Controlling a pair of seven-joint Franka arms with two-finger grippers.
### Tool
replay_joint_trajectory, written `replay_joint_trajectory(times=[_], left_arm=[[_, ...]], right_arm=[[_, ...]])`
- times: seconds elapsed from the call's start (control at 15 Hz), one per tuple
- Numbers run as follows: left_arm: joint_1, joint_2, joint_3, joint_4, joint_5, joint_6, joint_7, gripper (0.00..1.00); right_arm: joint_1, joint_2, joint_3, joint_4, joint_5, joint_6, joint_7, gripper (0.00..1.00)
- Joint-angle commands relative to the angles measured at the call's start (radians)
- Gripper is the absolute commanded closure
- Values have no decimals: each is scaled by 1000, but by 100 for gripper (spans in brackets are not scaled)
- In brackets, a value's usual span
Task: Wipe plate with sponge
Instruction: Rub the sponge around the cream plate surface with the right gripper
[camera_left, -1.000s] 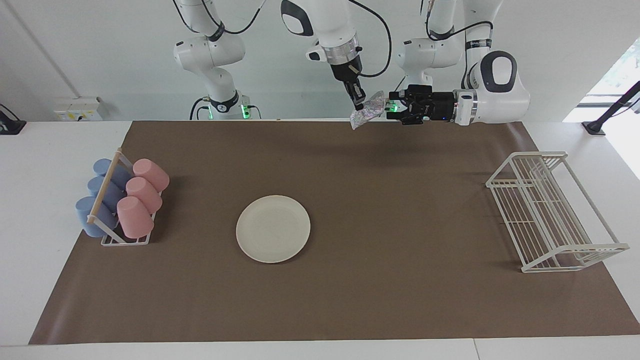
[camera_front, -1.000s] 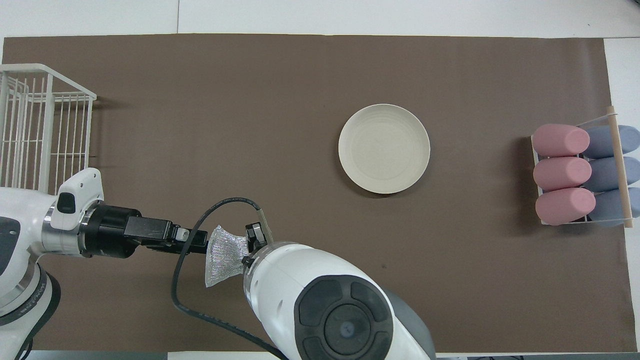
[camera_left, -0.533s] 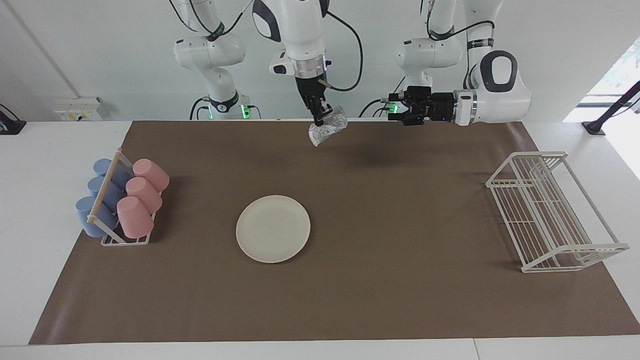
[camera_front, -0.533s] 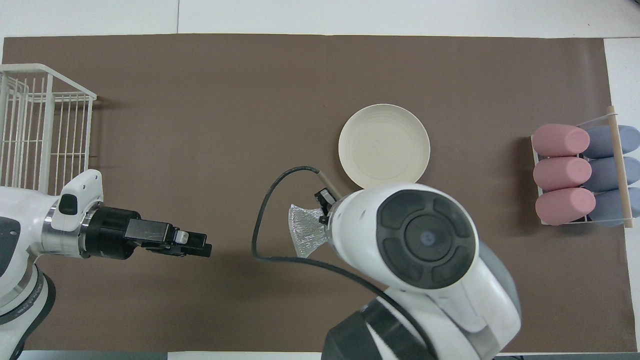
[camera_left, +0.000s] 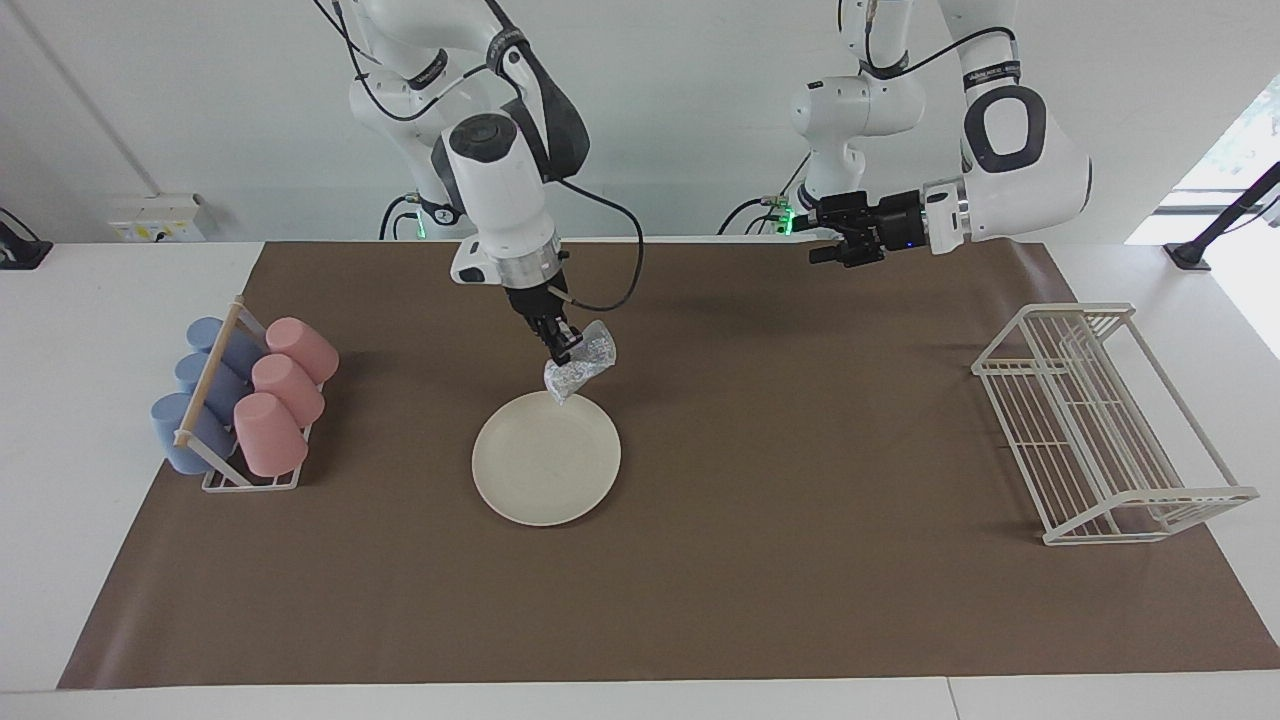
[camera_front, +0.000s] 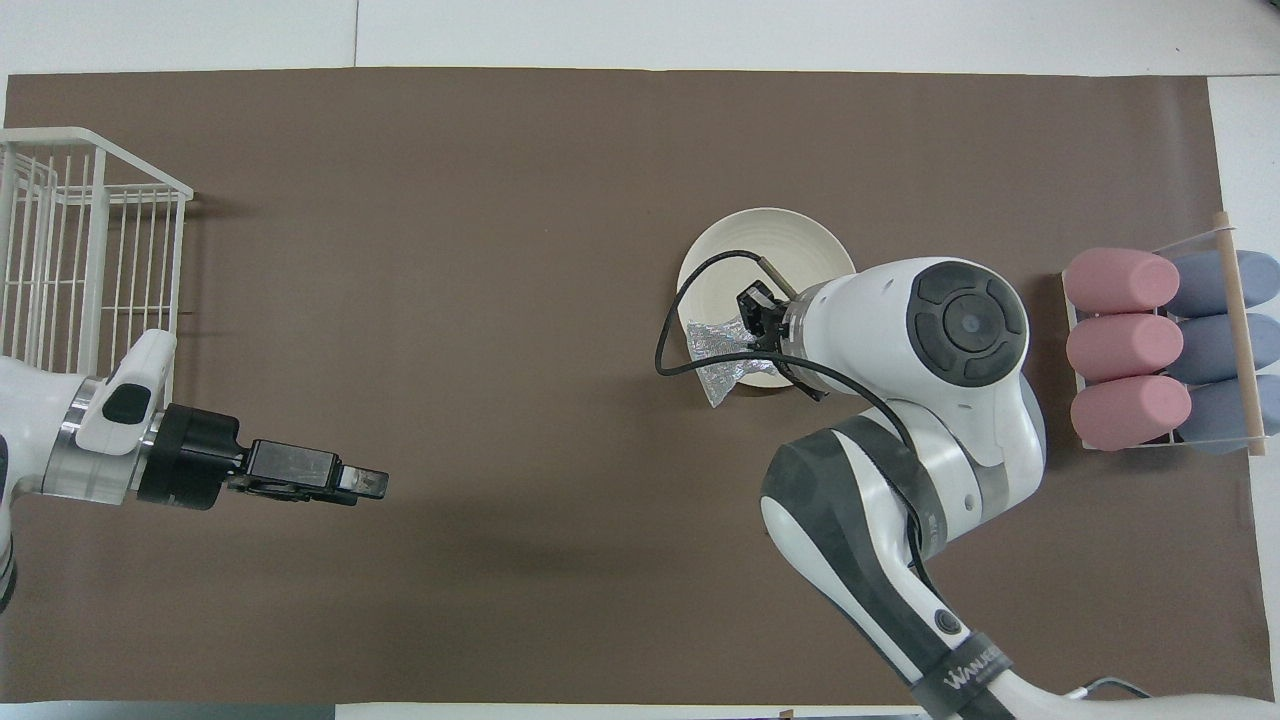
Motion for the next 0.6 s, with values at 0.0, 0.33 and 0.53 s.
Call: replay_joint_trajectory(times=[0.0,0.33,0.53], left_arm=[[57,-15,-2,45,154,8,-25,0],[133,-12,2,107,340,10,-19,0],[144,-4,-2,130,470,46,-22,0]], right_arm=[[-70,29,14,-71,-16,136,-103,100],[-78,140,14,-80,-16,190,-131,100],[-76,215,14,-80,-16,277,-146,100]])
